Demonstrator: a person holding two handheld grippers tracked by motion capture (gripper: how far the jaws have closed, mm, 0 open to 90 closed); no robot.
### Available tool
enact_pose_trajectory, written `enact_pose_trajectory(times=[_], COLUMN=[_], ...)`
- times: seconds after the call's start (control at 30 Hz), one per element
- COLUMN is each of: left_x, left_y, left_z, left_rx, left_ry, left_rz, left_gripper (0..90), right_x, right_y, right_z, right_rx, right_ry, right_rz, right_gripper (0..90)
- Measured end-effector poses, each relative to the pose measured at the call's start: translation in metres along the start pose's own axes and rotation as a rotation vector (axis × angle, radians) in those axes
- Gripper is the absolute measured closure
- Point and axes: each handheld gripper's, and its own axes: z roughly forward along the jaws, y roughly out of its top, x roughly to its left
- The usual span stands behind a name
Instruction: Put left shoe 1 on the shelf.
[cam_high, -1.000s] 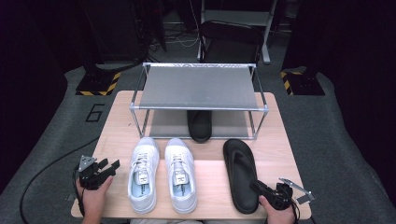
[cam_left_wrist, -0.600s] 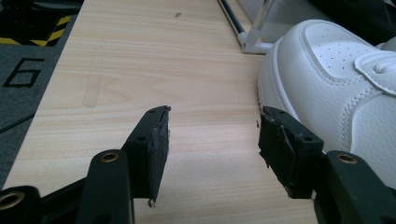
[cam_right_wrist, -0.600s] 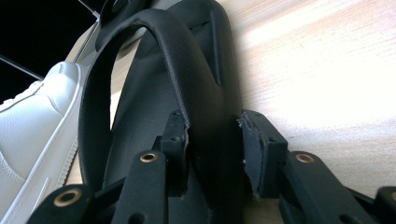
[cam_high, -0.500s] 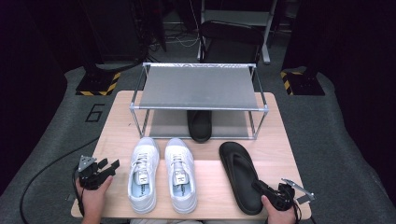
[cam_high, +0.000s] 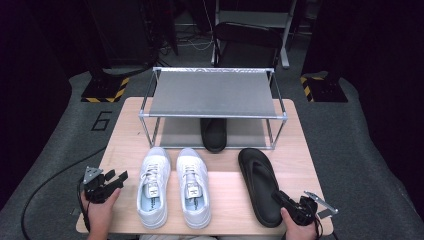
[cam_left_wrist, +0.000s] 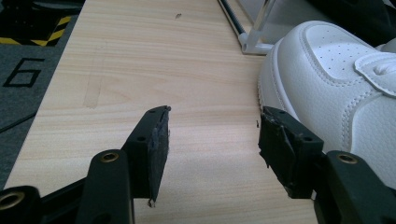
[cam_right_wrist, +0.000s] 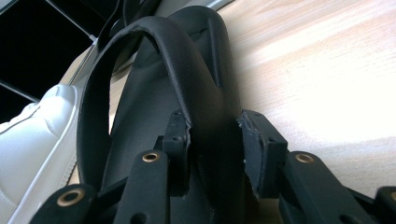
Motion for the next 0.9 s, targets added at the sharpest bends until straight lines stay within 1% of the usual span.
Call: enact_pose_trajectory(times=[0.03, 0.07, 0.1, 0.17, 0.2, 0.27, 0.3, 0.33, 0.37, 0.4, 0.43, 0.47, 0.53, 0.57, 0.63, 0.67, 0.77, 0.83, 0.9], left_x=[0.0, 0.0, 0.0, 0.0, 0.0, 0.0, 0.0, 0.0, 0.0, 0.0, 0.0, 0.0, 0.0, 0.0, 0.0, 0.0, 0.0, 0.001, 0.001], left_y=[0.0, 0.0, 0.0, 0.0, 0.0, 0.0, -0.001, 0.0, -0.001, 0.0, 0.0, 0.0, -0.001, -0.001, -0.001, -0.001, -0.001, -0.001, 0.0], left_z=[0.001, 0.0, 0.0, 0.0, -0.001, -0.001, 0.0, -0.001, 0.0, 0.0, 0.0, 0.0, 0.0, -0.001, -0.001, -0.001, -0.001, 0.0, 0.0], left_rx=[-0.008, 0.007, 0.007, -0.007, 0.003, 0.003, -0.006, 0.006, 0.001, 0.001, 0.0, 0.0, -0.002, 0.012, 0.009, 0.01, 0.013, 0.004, 0.005], left_ry=[0.004, -0.001, -0.001, 0.004, 0.001, 0.001, 0.006, 0.001, 0.001, 0.001, 0.0, 0.0, 0.004, 0.001, 0.001, 0.0, -0.002, -0.001, -0.001], left_rz=[-0.002, -0.003, -0.003, -0.005, -0.005, -0.006, -0.008, -0.008, -0.005, -0.005, -0.005, -0.006, -0.01, -0.013, -0.015, -0.014, -0.012, -0.009, -0.007], left_gripper=[42.9, 42.9, 42.9, 42.9, 42.9, 42.9, 42.9, 42.8, 42.9, 42.8, 42.9, 42.9, 42.9, 42.9, 42.9, 42.9, 42.8, 42.8, 42.9], right_x=[0.0, 0.001, 0.001, 0.002, 0.004, 0.005, 0.006, 0.008, 0.01, 0.011, 0.012, 0.013, 0.014, 0.015, 0.016, 0.018, 0.021, 0.023, 0.024], right_y=[0.0, 0.001, 0.001, 0.002, 0.002, 0.003, 0.003, 0.004, 0.004, 0.005, 0.005, 0.006, 0.008, 0.009, 0.01, 0.01, 0.012, 0.013, 0.015], right_z=[0.0, 0.0, 0.0, 0.0, 0.0, 0.0, 0.001, 0.002, 0.003, 0.004, 0.004, 0.005, 0.007, 0.008, 0.011, 0.013, 0.019, 0.023, 0.028], right_rx=[0.0, -0.001, -0.001, -0.015, -0.018, -0.015, -0.013, -0.012, -0.009, -0.016, -0.015, -0.014, -0.019, -0.018, -0.03, -0.036, -0.046, -0.054, -0.061], right_ry=[-0.004, -0.01, -0.01, -0.007, -0.016, -0.012, -0.016, -0.014, -0.015, -0.01, -0.011, -0.01, -0.016, -0.013, 0.0, -0.003, -0.003, -0.007, -0.012], right_rz=[-0.005, -0.003, -0.003, -0.001, 0.0, -0.015, -0.009, -0.008, -0.015, -0.01, -0.019, -0.012, -0.016, 0.0, 0.014, 0.017, 0.006, 0.012, 0.011], right_gripper=[64.1, 64.1, 64.1, 64.0, 64.0, 64.0, 63.9, 63.9, 63.8, 63.9, 63.8, 63.9, 63.8, 63.9, 63.9, 63.9, 64.0, 63.9, 64.0])
